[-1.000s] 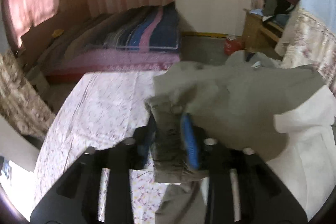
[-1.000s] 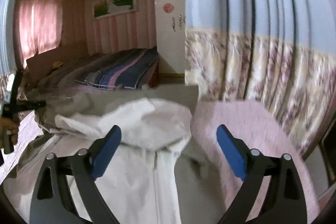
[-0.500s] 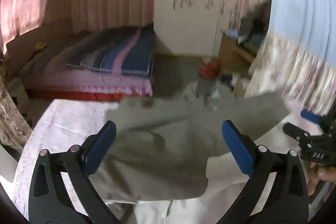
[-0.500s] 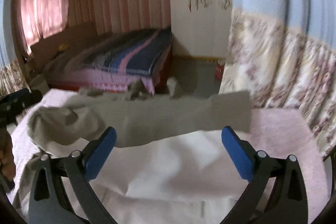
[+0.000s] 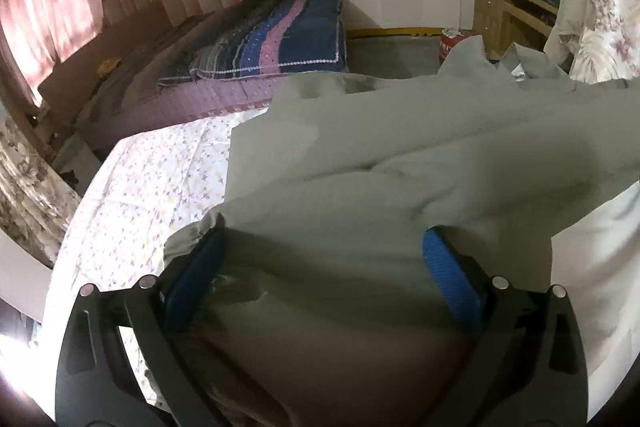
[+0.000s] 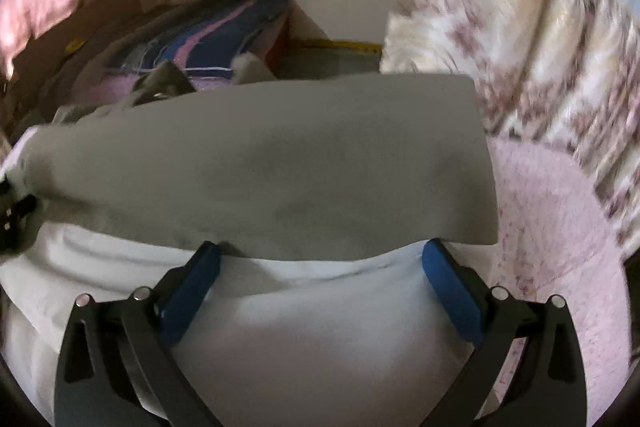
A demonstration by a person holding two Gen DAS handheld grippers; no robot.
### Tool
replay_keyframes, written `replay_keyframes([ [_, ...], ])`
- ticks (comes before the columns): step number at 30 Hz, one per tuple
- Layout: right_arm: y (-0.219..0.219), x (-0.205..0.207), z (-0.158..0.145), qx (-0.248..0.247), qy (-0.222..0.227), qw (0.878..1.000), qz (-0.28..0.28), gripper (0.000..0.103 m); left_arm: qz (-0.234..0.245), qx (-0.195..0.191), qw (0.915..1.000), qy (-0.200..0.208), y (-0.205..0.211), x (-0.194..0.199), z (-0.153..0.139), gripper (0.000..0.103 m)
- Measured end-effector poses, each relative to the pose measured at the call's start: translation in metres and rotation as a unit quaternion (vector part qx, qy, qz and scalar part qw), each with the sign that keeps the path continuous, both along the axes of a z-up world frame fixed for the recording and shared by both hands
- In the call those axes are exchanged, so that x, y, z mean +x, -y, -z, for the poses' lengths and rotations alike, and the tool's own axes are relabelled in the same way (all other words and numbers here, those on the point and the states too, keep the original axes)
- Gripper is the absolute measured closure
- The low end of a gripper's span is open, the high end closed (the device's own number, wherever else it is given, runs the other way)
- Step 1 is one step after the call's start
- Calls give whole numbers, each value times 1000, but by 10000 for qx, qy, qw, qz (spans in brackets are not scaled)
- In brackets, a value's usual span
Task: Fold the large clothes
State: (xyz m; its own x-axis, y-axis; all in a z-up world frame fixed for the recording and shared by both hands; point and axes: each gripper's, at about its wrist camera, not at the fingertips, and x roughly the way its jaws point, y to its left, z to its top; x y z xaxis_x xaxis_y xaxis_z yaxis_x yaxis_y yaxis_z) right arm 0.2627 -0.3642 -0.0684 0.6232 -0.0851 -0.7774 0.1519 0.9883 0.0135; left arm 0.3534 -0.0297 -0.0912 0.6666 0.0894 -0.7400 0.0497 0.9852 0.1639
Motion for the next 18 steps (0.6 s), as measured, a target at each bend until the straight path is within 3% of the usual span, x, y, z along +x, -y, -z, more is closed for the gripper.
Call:
replay_keyframes([
  [4,18,-4,1,206,0,9992,340,2,105,-36,9999,83,-6,0,1,4],
  [8,17,-16,-5,201,245,9990,302,2,244,-380,9986,273,-14,-13,-4,4],
  [18,6,-140,-46,428,986,9940,-191,2,539,-1050,9915,544,-36,-113,-49,3],
])
